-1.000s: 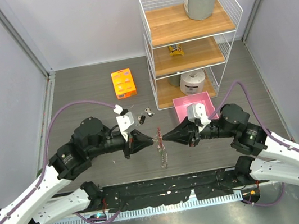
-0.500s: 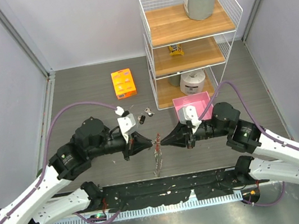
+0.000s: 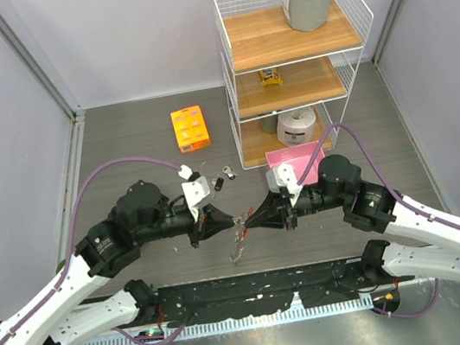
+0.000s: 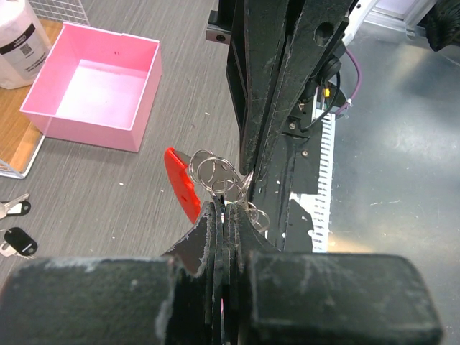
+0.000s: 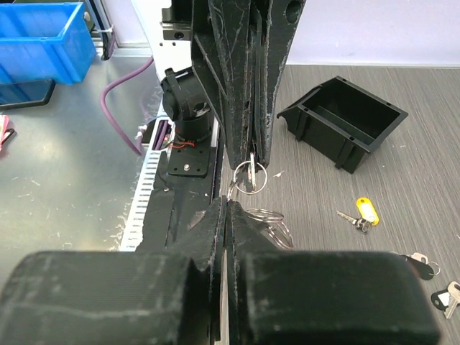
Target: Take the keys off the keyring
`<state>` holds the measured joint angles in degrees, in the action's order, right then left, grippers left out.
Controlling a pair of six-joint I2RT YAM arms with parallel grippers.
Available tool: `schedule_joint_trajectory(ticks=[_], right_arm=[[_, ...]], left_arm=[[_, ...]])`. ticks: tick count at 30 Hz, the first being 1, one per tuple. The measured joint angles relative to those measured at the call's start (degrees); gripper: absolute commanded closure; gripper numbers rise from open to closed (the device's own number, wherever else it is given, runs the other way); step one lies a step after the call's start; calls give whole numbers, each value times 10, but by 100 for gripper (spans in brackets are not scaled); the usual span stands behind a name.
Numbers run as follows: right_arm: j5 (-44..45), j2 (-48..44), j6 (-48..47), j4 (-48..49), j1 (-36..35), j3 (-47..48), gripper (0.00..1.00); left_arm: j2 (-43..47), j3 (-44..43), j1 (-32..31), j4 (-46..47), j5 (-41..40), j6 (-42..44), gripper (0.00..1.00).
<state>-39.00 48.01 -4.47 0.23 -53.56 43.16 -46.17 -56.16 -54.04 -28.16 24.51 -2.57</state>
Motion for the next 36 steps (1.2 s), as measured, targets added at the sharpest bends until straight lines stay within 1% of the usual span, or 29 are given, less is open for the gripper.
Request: schedule_joint_trajectory(ticks=[11,17,24,25,26,27,31,36], right_arm=[[-8,15,2,-27,0,18,95],[-12,48,11,-54,0,48,95],[-15,90,49,-95,0,88,94],[-15,95,55,-101,0,93,86],[-15,100,63,-107,0,98,83],[-15,103,70,-110,0,99,76],[-21,101,85,-110,-3,97,67],[-31,77,90,-74,-4,73,64]], left_arm=[[0,0,-2,0,4,0,100],[0,0,-2,0,4,0,100],[0,0,1,-6,7,0,100],[0,0,1,-8,7,1,100],[0,1,2,-9,7,1,100],[0,1,2,-10,6,1,100],[1,4,2,-5,4,2,100],[12,9,2,13,6,1,100]])
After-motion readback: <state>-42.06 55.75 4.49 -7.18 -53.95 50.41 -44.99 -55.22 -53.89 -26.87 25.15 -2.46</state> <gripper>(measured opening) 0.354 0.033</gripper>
